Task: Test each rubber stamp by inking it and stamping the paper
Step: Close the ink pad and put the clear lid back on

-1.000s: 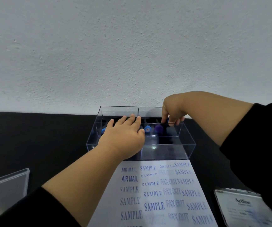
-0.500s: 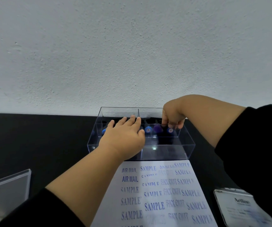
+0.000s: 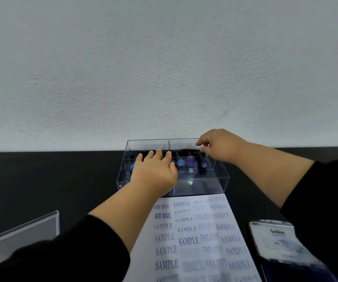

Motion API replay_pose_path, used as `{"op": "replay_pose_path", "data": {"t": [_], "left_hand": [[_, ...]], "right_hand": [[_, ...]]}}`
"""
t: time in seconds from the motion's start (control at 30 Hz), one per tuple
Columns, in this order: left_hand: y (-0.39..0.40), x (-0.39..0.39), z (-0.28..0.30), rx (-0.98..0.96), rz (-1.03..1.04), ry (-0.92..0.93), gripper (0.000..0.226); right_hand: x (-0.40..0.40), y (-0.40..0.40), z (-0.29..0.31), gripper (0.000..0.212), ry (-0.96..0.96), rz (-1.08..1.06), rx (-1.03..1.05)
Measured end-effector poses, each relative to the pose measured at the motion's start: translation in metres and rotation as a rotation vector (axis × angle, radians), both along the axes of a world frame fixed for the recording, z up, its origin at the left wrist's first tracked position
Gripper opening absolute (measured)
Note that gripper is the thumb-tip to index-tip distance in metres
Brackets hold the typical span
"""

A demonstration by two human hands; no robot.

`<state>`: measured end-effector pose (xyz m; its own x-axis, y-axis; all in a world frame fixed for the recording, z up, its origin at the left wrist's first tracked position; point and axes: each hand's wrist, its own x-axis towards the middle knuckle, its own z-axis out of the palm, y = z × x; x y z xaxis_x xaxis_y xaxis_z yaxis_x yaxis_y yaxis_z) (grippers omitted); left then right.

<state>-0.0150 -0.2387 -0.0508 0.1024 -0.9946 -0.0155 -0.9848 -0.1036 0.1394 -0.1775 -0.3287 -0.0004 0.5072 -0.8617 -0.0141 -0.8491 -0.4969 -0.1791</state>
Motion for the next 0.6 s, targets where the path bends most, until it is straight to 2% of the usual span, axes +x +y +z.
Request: {"op": "replay_pose_path", "data": {"t": [0.13,0.3,0.47,0.6], "left_hand": [[0.019,-0.016,0.010,0.009,-0.026,-0.038,0.052],[0.072,-0.056,0.009,-0.049,-0.158,-0.059,0.053],[0.124,-0.104,0.007,0.046,-0.243,0.080,0.059],[0.133,-0.115,0.005,0.179,-0.223,0.197,0.078]], "right_hand": [[-0.026,0.033,0.002,0.024,-0.026,0.093,-0.060],[-0.067,0.075,0.009,0.021,0.103,0.132,-0.029],[-0.117,0.119,0.005,0.020,0.203,0.030,0.078],[-0.135,0.127,-0.003,0.026,0.156,-0.085,0.117]]}}
